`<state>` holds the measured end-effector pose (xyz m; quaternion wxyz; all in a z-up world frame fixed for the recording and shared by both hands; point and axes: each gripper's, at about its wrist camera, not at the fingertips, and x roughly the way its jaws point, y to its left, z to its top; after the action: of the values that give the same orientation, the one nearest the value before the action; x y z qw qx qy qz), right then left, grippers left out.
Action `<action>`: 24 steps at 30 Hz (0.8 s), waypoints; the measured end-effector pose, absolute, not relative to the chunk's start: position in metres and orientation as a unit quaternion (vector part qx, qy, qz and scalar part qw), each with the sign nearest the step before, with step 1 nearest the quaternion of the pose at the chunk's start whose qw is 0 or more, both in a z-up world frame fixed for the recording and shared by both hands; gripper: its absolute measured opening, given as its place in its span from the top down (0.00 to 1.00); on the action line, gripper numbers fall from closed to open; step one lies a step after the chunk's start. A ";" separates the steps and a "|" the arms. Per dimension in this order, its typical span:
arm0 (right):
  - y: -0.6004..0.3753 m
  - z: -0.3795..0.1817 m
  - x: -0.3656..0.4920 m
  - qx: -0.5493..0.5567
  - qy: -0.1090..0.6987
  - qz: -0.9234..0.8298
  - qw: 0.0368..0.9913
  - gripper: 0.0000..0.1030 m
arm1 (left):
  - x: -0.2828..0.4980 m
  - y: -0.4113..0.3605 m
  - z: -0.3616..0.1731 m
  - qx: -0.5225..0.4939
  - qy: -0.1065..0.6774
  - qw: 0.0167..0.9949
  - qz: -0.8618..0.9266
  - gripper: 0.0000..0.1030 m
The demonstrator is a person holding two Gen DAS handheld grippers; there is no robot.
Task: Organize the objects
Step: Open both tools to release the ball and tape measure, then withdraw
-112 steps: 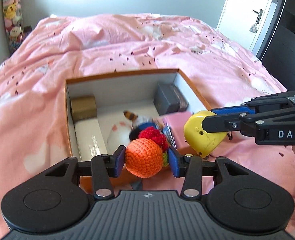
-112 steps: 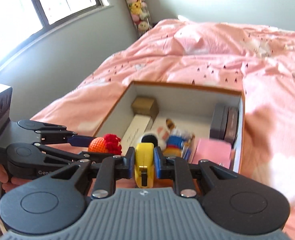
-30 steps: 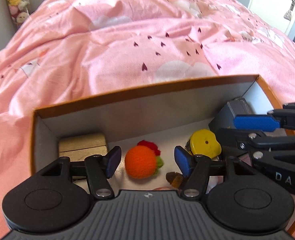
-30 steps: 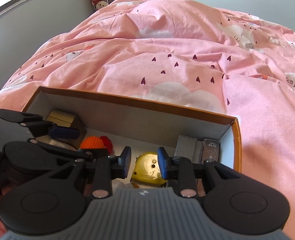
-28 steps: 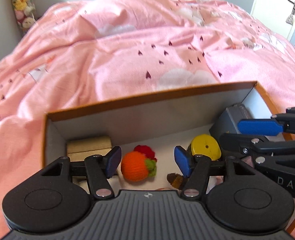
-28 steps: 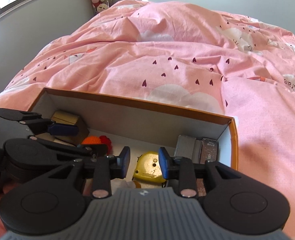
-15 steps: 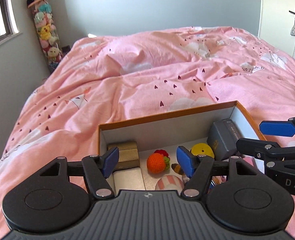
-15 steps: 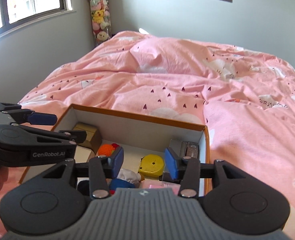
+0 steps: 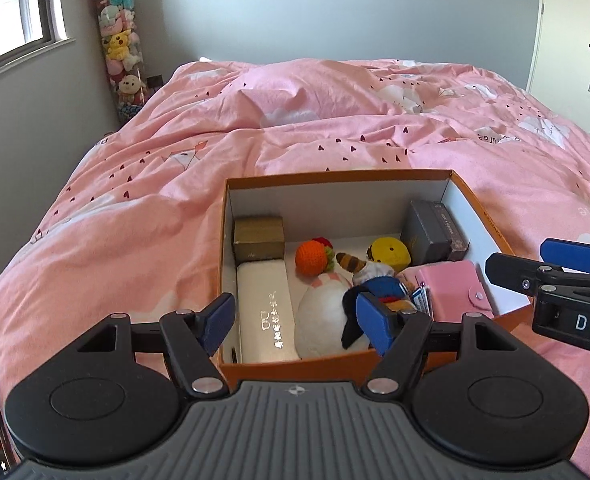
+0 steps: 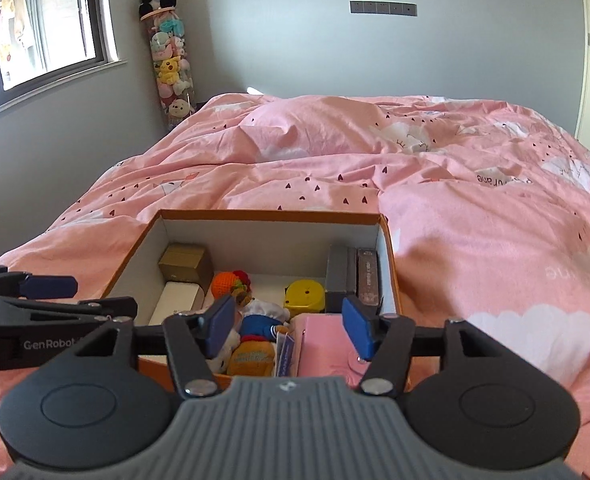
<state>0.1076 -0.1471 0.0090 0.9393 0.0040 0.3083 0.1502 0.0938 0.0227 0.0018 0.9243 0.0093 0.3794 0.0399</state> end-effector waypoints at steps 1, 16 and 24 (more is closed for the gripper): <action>-0.147 0.006 0.104 0.005 0.309 0.146 0.940 0.37 | 0.091 0.023 -0.001 0.007 0.382 0.923 0.043 0.21; -0.142 -0.018 0.079 -0.001 0.334 0.134 0.933 0.36 | 0.062 0.023 -0.025 -0.010 0.412 0.909 0.058 0.21; -0.141 -0.023 0.082 -0.004 0.347 0.128 0.929 0.36 | 0.063 0.021 -0.023 -0.006 0.415 0.908 0.059 0.21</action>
<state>0.0824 -0.1414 -0.0232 0.9292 -0.0036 0.3467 0.1280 0.0629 0.0212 -0.0233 0.9077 -0.0060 0.4154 0.0589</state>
